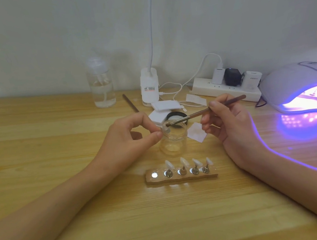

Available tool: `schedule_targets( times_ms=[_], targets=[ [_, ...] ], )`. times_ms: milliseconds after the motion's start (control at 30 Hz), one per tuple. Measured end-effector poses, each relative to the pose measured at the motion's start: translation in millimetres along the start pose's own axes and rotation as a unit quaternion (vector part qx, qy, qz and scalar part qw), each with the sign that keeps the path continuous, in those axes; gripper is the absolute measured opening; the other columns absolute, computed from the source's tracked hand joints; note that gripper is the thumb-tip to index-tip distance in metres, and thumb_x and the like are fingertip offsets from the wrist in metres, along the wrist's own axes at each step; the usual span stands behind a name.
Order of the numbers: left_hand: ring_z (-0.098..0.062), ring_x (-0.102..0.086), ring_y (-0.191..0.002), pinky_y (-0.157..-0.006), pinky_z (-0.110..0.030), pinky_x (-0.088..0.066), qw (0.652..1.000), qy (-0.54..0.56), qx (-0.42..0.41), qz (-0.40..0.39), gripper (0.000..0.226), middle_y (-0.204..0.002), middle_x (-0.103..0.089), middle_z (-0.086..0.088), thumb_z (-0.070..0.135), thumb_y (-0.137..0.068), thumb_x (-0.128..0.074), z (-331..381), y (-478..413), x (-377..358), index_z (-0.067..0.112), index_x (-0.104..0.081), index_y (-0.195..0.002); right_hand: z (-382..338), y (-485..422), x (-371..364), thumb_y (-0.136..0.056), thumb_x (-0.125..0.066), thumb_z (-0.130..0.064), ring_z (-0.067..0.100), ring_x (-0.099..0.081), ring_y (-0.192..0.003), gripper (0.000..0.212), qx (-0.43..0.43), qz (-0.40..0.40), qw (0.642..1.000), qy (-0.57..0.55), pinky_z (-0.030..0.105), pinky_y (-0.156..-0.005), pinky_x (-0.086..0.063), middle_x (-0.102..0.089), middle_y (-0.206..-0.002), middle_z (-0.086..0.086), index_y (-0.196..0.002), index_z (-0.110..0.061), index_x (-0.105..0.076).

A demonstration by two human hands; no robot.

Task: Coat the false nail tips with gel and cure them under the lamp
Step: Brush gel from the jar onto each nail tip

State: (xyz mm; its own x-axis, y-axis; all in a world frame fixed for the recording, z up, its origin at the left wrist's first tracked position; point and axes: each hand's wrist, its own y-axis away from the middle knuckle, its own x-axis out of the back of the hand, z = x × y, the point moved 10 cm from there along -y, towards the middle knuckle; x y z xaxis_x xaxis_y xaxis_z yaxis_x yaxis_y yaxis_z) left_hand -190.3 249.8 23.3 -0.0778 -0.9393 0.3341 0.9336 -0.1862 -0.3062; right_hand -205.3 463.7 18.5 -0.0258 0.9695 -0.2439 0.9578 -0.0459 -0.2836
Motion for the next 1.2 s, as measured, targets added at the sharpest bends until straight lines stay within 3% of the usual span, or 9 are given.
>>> schedule_targets(
  times_ms=[100, 300, 467, 600, 800, 967, 1100, 1200],
  targets=[
    [0.001, -0.052, -0.057, -0.064, -0.012, -0.043, 1.000, -0.006, 0.003, -0.002, 0.014, -0.081, -0.068, 0.014, 0.015, -0.082, -0.076, 0, 0, 0, 0.016, -0.066, -0.073, -4, 1, -8, -0.096, -0.058, -0.022, 0.015, -0.062, -0.059, 0.013, 0.012, -0.035, 0.999, -0.008, 0.022, -0.056, -0.051, -0.065, -0.066, 0.003, -0.084, -0.020, -0.054],
    [0.001, -0.052, -0.056, -0.062, -0.011, -0.041, 1.000, -0.006, 0.010, -0.004, 0.014, -0.082, -0.068, 0.013, 0.016, -0.082, -0.076, -2, 0, -1, 0.017, -0.065, -0.072, 0, 1, -1, -0.099, -0.054, -0.015, 0.015, -0.061, -0.056, 0.014, 0.003, -0.003, 1.000, 0.016, 0.022, -0.054, -0.051, -0.065, -0.064, 0.004, -0.085, -0.016, -0.053],
    [-0.010, -0.047, -0.054, -0.058, -0.013, -0.041, 1.000, -0.001, 0.006, -0.005, 0.014, -0.083, -0.070, 0.011, 0.018, -0.081, -0.076, -2, 0, -1, 0.017, -0.064, -0.072, -3, 2, -10, -0.098, -0.056, -0.020, 0.015, -0.062, -0.060, 0.012, 0.014, -0.043, 0.999, 0.013, 0.023, -0.057, -0.051, -0.065, -0.066, 0.003, -0.086, -0.018, -0.053],
    [-0.012, -0.048, -0.054, -0.058, -0.014, -0.042, 1.000, -0.003, 0.000, -0.008, 0.014, -0.083, -0.069, 0.011, 0.020, -0.081, -0.076, -1, 0, -1, 0.018, -0.064, -0.073, -2, 1, 0, -0.101, -0.053, -0.014, 0.013, -0.060, -0.056, 0.016, 0.010, -0.004, 1.000, 0.017, 0.021, -0.054, -0.049, -0.064, -0.062, 0.002, -0.085, -0.018, -0.053],
    [-0.013, -0.047, -0.055, -0.060, -0.018, -0.042, 1.000, -0.002, -0.001, -0.008, 0.014, -0.083, -0.069, 0.011, 0.017, -0.082, -0.076, -1, 0, -1, 0.015, -0.064, -0.073, -5, 2, -13, -0.093, -0.057, -0.023, 0.016, -0.062, -0.060, 0.010, 0.020, -0.049, 0.999, 0.011, 0.023, -0.057, -0.051, -0.065, -0.066, 0.004, -0.085, -0.019, -0.054],
    [-0.008, -0.045, -0.052, -0.059, -0.014, -0.039, 1.000, 0.000, -0.004, -0.004, 0.015, -0.081, -0.069, 0.014, 0.014, -0.082, -0.075, 2, 1, -1, 0.014, -0.064, -0.073, -4, 2, -4, -0.099, -0.056, -0.015, 0.016, -0.062, -0.058, 0.015, 0.021, -0.016, 0.999, 0.038, 0.023, -0.055, -0.051, -0.065, -0.064, 0.004, -0.084, -0.019, -0.056],
    [-0.016, -0.045, -0.054, -0.059, -0.024, -0.040, 1.000, -0.002, -0.009, -0.006, 0.014, -0.081, -0.069, 0.013, 0.015, -0.082, -0.075, 3, 1, -1, 0.010, -0.064, -0.076, -5, 2, -1, -0.100, -0.054, -0.013, 0.015, -0.062, -0.056, 0.017, 0.025, -0.003, 0.999, 0.044, 0.022, -0.054, -0.050, -0.065, -0.063, 0.003, -0.084, -0.019, -0.055],
    [-0.011, -0.042, -0.049, -0.055, -0.022, -0.037, 1.000, -0.006, -0.017, -0.007, 0.014, -0.078, -0.068, 0.012, 0.016, -0.082, -0.075, 4, 2, -1, 0.011, -0.063, -0.076, -10, 2, 6, -0.100, -0.052, -0.011, 0.013, -0.058, -0.054, 0.020, 0.034, 0.021, 0.998, 0.040, 0.021, -0.051, -0.047, -0.061, -0.059, 0.001, -0.082, -0.018, -0.053]
  ],
)
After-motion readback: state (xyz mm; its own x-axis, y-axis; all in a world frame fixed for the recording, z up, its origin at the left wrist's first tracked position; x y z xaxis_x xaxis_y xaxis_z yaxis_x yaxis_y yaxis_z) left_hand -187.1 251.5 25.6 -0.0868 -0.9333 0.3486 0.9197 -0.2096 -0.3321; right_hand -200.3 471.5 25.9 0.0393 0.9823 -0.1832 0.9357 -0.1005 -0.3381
